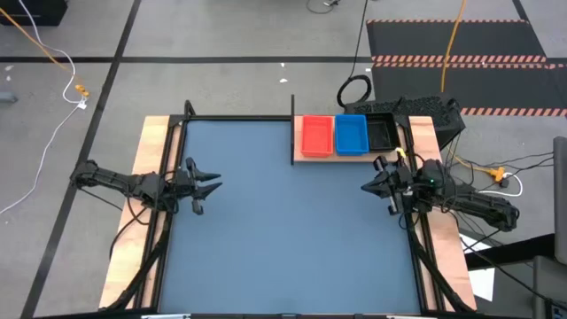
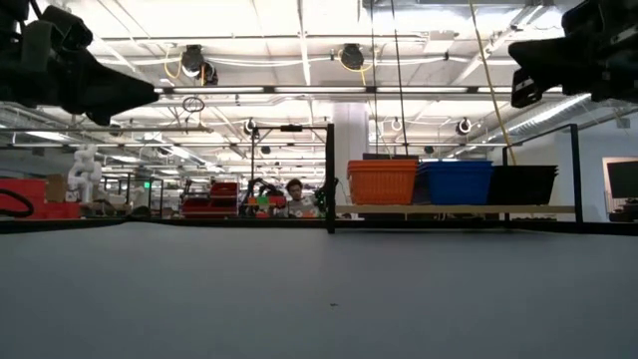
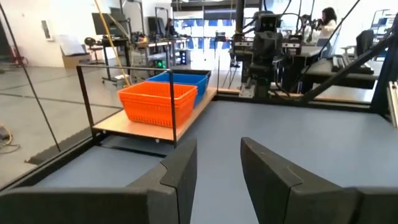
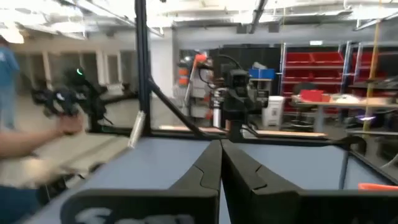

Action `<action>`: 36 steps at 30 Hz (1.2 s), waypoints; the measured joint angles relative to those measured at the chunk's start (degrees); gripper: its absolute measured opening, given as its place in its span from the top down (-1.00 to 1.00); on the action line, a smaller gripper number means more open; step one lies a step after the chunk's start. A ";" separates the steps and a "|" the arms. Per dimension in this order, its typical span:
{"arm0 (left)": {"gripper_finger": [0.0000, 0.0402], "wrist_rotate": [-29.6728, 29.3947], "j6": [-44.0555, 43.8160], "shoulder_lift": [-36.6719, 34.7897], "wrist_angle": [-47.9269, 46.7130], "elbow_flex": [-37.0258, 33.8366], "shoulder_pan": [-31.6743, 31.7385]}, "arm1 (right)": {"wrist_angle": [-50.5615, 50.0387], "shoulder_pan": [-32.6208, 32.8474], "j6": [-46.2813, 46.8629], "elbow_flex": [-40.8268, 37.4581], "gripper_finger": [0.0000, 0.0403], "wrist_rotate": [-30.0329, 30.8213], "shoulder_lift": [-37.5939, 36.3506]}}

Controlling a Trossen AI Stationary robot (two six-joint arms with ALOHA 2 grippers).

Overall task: Stack baskets on shelf by color
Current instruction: Return to Home Position

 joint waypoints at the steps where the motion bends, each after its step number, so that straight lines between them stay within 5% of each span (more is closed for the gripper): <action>1: 0.37 -0.12 0.23 0.29 0.00 -0.02 0.00 | -0.67 0.00 -1.39 0.00 1.00 -0.17 -0.04; 9: 0.41 -1.90 -6.45 5.89 -0.17 0.00 0.08 | -2.82 0.09 -8.89 0.00 1.00 -0.13 0.24; 15: 0.94 -1.79 -9.67 9.79 0.46 -0.02 -0.07 | -3.78 0.09 -12.06 -0.04 1.00 -0.13 1.07; 36: 0.82 0.20 -11.91 11.03 0.48 -0.02 -0.06 | -3.35 0.09 -10.13 -0.04 1.00 -0.11 1.42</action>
